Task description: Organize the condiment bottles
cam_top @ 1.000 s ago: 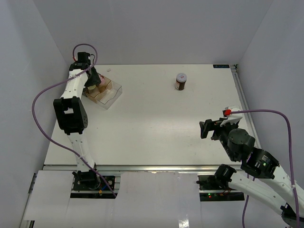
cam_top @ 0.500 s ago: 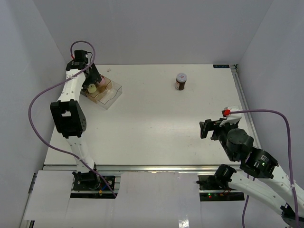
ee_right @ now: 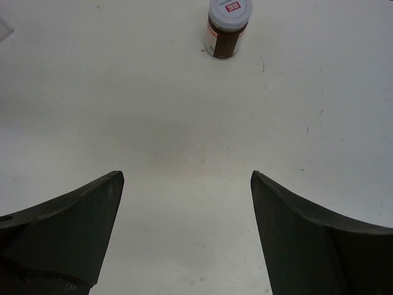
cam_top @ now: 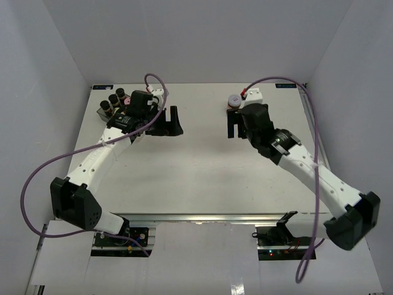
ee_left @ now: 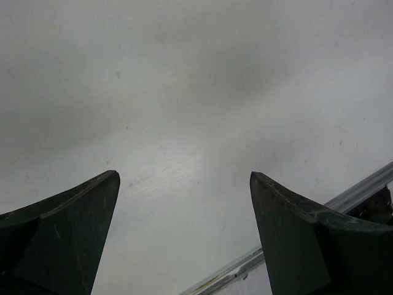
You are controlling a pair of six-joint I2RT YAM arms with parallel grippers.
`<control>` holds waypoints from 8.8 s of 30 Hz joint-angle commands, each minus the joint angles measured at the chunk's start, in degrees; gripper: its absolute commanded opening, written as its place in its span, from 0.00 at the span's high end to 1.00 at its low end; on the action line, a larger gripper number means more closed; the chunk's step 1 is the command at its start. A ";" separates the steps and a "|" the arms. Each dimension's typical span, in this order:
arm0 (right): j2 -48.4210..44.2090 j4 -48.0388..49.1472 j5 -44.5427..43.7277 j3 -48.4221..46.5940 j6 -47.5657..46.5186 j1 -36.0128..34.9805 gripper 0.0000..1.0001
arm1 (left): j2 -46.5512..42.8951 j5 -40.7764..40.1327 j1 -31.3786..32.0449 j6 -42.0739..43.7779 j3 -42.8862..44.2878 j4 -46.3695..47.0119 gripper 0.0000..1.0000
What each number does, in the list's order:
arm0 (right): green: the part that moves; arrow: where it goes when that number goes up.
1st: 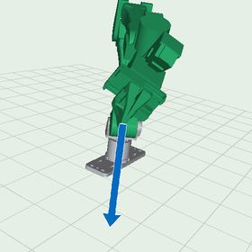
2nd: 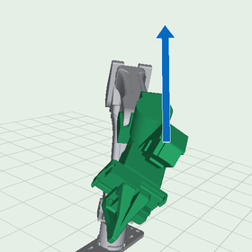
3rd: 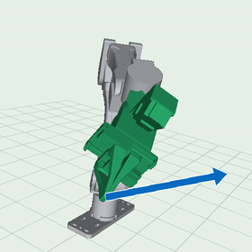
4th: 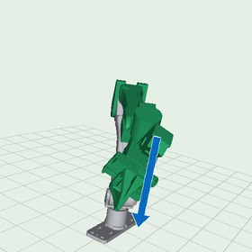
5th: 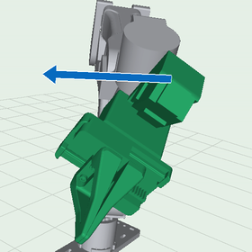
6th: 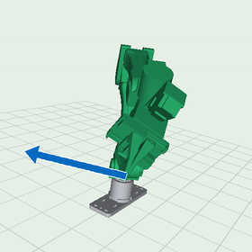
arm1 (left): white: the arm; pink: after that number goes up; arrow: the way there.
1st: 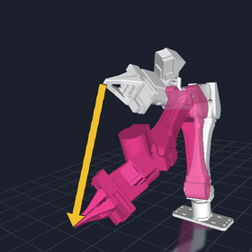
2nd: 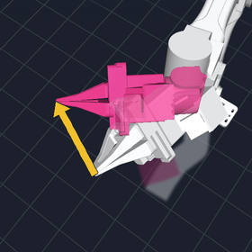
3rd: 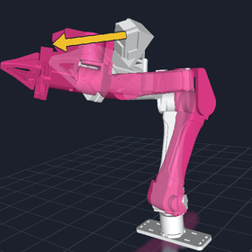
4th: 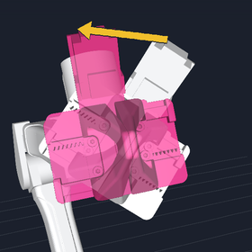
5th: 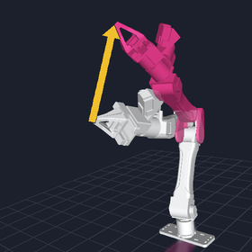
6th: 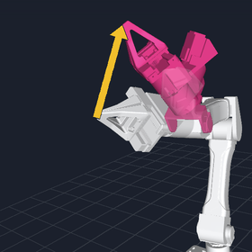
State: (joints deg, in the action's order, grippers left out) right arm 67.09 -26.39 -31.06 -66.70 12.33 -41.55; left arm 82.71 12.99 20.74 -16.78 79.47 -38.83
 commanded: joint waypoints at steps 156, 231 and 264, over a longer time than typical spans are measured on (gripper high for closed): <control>-16.97 3.55 11.16 9.56 -7.32 5.43 0.08 | 7.40 -32.64 18.77 -15.21 -9.84 -3.68 1.00; -19.98 -0.20 15.94 6.98 -2.31 5.21 0.10 | 19.60 -15.19 -13.45 -3.30 25.29 -7.53 0.02; -25.87 -2.84 25.43 9.09 7.31 5.30 0.10 | -37.57 -1.69 12.83 -9.85 -24.50 14.92 0.02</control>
State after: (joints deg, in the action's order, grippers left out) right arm 41.24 -32.57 -5.85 -58.08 18.81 -36.23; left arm 46.29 11.39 33.56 -26.23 55.84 -23.28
